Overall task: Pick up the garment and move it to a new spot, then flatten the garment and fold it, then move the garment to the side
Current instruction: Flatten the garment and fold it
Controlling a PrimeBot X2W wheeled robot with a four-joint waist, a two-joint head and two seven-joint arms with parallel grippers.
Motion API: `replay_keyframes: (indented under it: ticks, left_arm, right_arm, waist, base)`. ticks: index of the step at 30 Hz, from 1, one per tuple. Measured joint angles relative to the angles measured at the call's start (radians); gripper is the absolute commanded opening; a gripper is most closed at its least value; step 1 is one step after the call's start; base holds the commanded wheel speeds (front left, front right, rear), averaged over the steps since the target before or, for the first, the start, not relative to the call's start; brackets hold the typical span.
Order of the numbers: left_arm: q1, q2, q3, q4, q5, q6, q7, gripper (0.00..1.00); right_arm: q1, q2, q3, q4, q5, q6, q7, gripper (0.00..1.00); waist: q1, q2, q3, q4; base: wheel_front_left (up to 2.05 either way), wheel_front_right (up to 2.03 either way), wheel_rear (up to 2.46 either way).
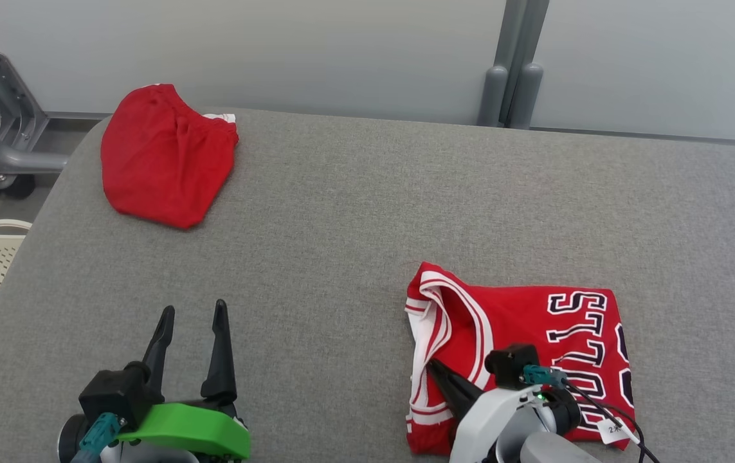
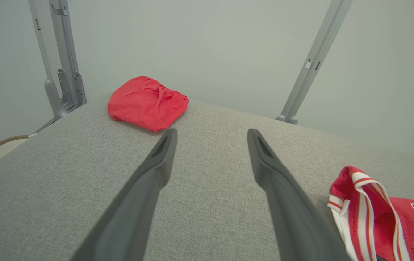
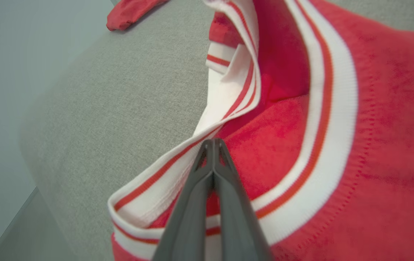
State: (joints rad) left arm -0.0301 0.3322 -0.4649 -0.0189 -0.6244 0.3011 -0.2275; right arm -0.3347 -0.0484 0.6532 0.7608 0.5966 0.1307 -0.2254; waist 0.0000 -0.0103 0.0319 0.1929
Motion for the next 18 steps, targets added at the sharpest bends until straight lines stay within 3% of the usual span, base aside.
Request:
replay_keyframes:
  ticks: [9, 18]
  left_arm:
    - [0.0, -0.002, 0.006, 0.002, -0.004, 0.007, -0.007, 1.0]
    - [-0.002, -0.01, -0.007, 0.002, -0.004, 0.003, -0.01, 1.0]
  right_arm:
    - [-0.065, 0.0, 0.002, -0.002, -0.011, 0.0, -0.032, 0.0]
    - [-0.079, -0.016, -0.218, -0.079, -0.08, 0.0, -0.037, 0.0]
  waist:
    - [0.0, 0.0, -0.004, -0.016]
    - [0.0, 0.0, -0.002, -0.006]
  base:
    - [0.0, 0.0, 0.0]
    - [0.0, 0.0, 0.0]
